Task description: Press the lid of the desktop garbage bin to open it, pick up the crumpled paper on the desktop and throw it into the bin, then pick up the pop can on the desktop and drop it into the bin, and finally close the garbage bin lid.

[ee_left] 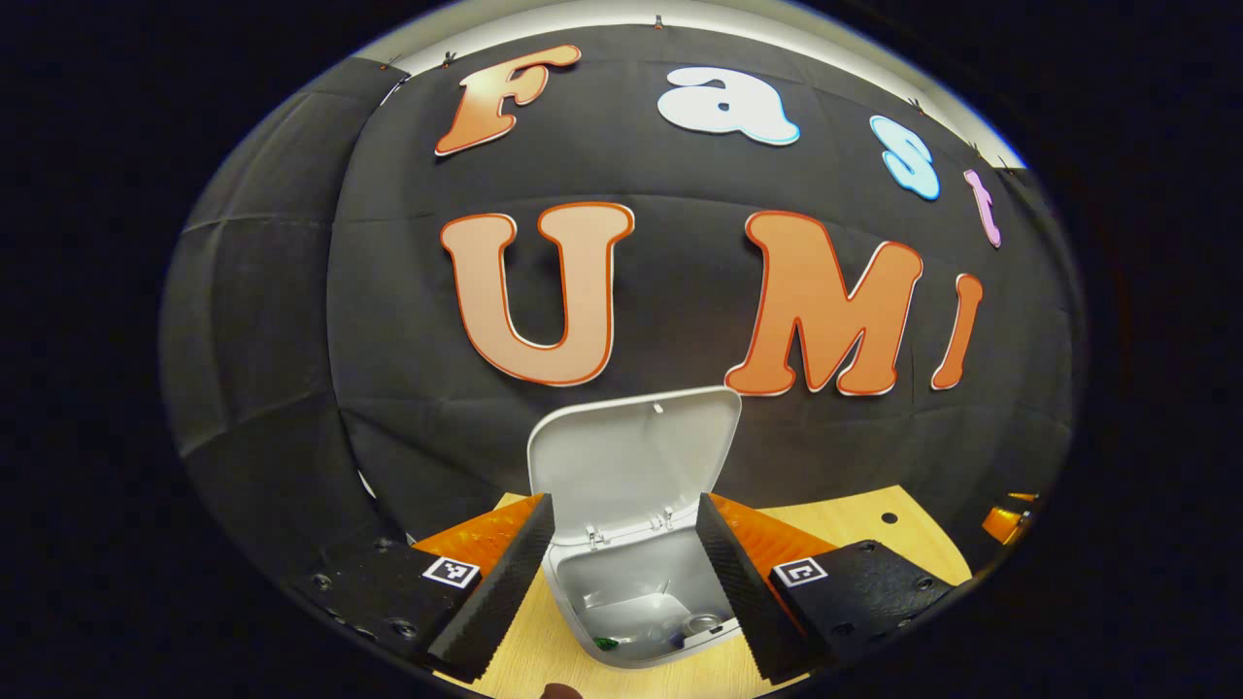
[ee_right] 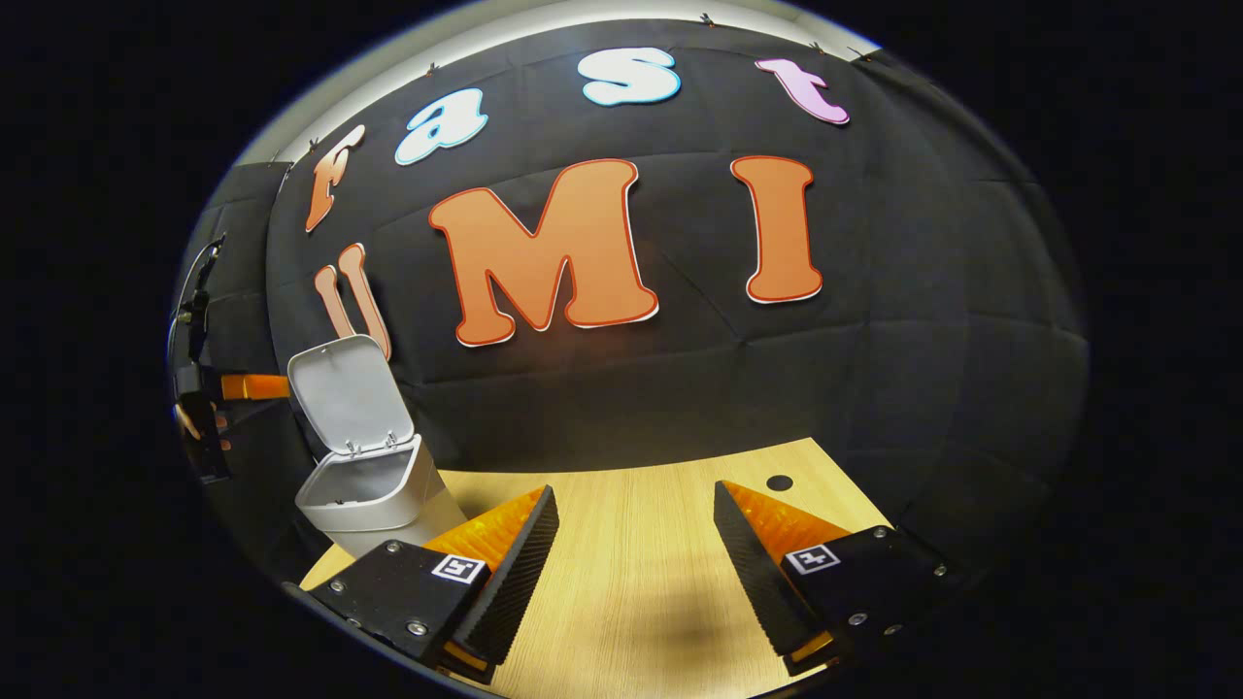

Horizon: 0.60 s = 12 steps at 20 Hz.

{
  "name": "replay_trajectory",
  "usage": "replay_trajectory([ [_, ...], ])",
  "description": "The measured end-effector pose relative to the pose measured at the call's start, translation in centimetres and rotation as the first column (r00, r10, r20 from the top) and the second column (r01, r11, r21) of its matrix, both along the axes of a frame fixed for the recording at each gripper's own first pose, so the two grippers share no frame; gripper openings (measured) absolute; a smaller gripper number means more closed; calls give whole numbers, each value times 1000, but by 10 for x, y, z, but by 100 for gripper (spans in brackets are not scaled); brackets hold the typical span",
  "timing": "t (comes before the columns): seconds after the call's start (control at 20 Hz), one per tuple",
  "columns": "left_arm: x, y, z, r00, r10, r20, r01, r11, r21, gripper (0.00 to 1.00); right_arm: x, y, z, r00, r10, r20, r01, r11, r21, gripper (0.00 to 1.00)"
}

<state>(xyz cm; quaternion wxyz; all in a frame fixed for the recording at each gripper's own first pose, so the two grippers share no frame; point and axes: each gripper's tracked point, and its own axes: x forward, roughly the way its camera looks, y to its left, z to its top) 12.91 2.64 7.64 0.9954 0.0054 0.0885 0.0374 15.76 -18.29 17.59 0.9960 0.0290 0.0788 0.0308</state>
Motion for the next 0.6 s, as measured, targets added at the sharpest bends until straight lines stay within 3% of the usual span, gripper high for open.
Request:
replay_trajectory([
  [0.15, 5, 9, 35, 999, 18, 30, -18, 1000, 22, 94, 2, 0, 3, 1000, 2, 6, -2, 1000, 15, 96],
  [0.35, 22, 18, 73, 1000, 20, 19, -19, 998, -57, 94, 3, -2, 7, 1000, 0, 15, -1, 999, 40, 96],
  [0.4, 27, 22, 87, 999, 19, 36, -17, 998, -64, 94, 3, -4, 7, 1000, -6, 18, 5, 999, 40, 100],
  [0.6, 52, 31, 126, 999, 11, 44, -11, 1000, -1, 94, 5, -11, 11, 1000, -21, 20, 20, 997, 76, 96],
])
